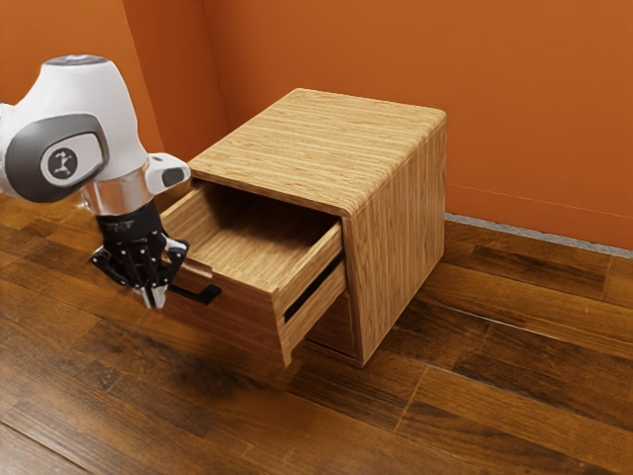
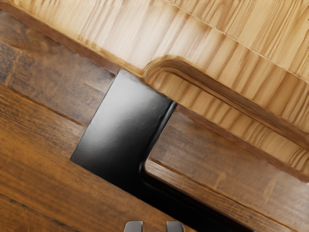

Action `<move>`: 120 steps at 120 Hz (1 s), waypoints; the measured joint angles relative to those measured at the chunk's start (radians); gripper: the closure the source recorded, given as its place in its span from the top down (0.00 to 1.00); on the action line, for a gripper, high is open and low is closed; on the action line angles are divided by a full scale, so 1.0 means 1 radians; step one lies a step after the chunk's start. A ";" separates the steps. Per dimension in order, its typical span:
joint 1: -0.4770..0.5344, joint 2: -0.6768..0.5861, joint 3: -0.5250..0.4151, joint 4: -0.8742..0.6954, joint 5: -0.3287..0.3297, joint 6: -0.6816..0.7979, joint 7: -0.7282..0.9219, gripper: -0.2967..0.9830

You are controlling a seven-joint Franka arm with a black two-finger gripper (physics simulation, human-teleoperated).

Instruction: Push the drawer handle with one arm to close the drawer

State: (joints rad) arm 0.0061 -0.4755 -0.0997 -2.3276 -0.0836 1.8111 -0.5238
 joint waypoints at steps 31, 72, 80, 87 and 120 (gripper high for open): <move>0.000 0.102 -0.008 0.096 0.017 0.029 -0.007 0.20; 0.000 0.218 -0.032 0.201 0.020 0.045 -0.007 0.20; 0.000 0.235 -0.033 0.213 0.020 0.053 -0.005 0.20; 0.000 0.252 -0.033 0.226 0.020 0.061 -0.001 0.20; 0.000 0.347 -0.032 0.306 0.031 0.094 0.022 0.20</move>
State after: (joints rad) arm 0.0062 -0.1284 -0.1318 -2.0221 -0.0527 1.9048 -0.5021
